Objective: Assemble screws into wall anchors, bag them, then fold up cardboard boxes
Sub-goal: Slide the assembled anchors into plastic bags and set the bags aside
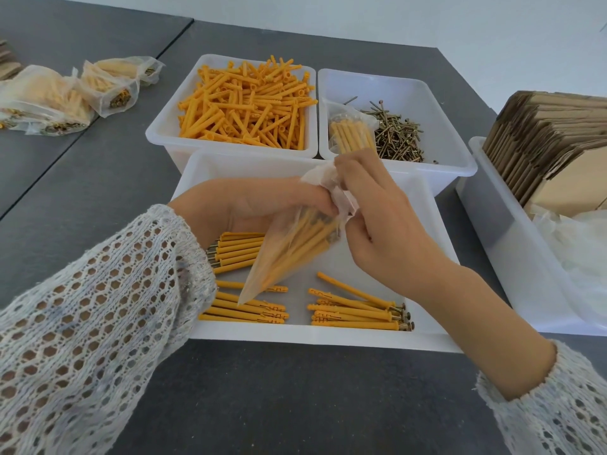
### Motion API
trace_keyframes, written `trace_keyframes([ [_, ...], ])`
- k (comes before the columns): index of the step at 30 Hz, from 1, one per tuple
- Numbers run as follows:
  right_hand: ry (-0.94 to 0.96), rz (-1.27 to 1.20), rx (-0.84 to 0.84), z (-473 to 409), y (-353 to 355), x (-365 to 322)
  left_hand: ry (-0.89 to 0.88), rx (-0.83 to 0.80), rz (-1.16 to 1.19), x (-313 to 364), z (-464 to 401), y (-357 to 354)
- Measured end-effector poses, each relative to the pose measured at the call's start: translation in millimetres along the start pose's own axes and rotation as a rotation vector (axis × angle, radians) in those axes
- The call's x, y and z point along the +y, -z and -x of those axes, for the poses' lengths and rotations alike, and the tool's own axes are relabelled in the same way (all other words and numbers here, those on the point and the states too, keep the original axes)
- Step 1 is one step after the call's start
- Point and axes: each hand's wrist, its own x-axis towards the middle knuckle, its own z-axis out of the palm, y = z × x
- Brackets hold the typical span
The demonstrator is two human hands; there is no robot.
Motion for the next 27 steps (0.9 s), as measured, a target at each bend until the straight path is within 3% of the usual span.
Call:
trace_keyframes([
  [4, -0.101, 0.058, 0.197, 3, 3, 2, 0.010, 0.065, 0.050, -1, 0, 2],
  [6, -0.202, 0.080, 0.220, 6, 3, 7, 0.009, 0.081, 0.085, 0, 1, 3],
  [8, -0.312, 0.069, 0.145, 9, 1, 14, -0.003, 0.078, 0.161, 2, 2, 5],
  [12, -0.492, -0.054, -0.169, 14, 0, 23, -0.028, 0.103, 0.321, 3, 2, 7],
  [17, -0.431, -0.290, 0.148, 10, 4, 19, -0.070, 0.179, 0.355, 3, -1, 7],
  [19, -0.482, -0.215, 0.139, 10, 6, 23, -0.077, 0.186, 0.407, 3, -2, 8],
  [21, -0.600, -0.106, -0.116, 13, 7, 27, -0.084, 0.174, 0.433, 4, -2, 9],
  [24, -0.678, 0.051, -0.800, 18, 2, 27, -0.078, 0.149, 0.386, 3, -1, 7],
  [25, -0.681, 0.075, -0.937, 19, 1, 24, -0.070, 0.153, 0.349, 2, -1, 7],
  [27, -0.672, 0.125, -1.021, 21, 2, 20, -0.034, 0.175, 0.280, 3, 0, 6],
])
